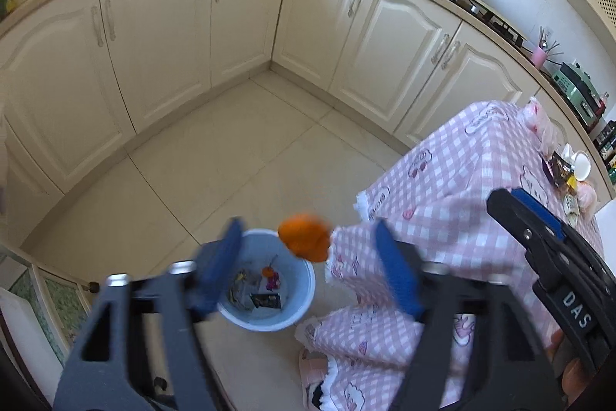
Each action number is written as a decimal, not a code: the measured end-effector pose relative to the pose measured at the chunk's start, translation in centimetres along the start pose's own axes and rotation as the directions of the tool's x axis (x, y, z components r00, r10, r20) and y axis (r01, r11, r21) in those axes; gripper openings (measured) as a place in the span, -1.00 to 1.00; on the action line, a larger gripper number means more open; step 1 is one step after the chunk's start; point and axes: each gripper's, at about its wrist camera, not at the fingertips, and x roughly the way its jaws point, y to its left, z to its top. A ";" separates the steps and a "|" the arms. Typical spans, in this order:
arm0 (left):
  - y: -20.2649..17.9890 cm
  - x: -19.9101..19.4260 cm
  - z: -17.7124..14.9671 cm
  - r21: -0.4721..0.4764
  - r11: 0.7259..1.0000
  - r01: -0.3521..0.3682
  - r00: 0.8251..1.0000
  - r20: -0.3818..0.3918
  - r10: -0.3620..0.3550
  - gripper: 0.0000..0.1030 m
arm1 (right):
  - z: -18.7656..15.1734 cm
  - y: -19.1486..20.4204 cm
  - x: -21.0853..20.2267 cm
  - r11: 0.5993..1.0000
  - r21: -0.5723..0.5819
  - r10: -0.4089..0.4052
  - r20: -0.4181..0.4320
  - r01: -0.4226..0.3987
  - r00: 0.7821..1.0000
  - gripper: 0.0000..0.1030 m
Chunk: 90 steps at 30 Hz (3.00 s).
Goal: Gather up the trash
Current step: 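Carry both orange pieces to the bucket and open both tools to drop them, then return to the table and grasp the green-white wrapper with the left tool, then grasp the red-white striped wrapper with the right tool, then carry both wrappers over the blue bucket and open both tools to drop them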
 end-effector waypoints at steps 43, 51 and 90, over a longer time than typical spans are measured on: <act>-35.9 5.0 -1.7 0.373 0.863 0.341 0.940 -0.160 -0.302 -0.05 | -4.1 -33.3 -13.5 0.852 0.457 -0.311 0.048 0.256 0.949 -0.06; -36.3 4.8 -1.8 0.373 0.853 0.364 0.931 -0.144 -0.334 -0.56 | -3.8 -33.8 -12.6 0.852 0.472 -0.270 0.029 0.225 0.962 -0.06; -13.4 -7.1 -0.5 0.176 0.966 0.190 0.965 0.146 -0.216 -0.60 | 0.5 -12.8 -10.0 0.989 0.120 -0.089 -0.001 0.089 0.996 -0.81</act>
